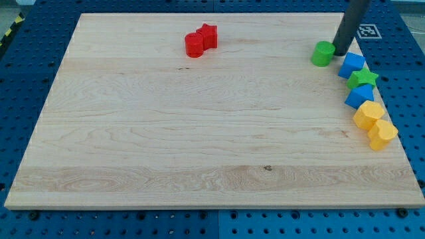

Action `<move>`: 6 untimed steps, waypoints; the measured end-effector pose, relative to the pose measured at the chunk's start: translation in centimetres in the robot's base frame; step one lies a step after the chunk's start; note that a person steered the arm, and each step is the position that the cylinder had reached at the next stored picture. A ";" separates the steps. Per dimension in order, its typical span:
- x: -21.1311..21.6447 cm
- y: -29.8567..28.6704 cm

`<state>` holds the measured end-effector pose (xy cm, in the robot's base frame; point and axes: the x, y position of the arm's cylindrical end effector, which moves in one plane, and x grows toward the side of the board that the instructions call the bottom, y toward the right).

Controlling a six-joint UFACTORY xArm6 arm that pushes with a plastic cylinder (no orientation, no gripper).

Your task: Move the green circle to the left of the blue cube

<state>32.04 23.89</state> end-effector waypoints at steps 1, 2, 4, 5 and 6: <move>0.0 -0.9; 0.0 -0.9; -0.8 -3.4; -0.8 -5.8; 0.1 -7.5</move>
<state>32.12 16.36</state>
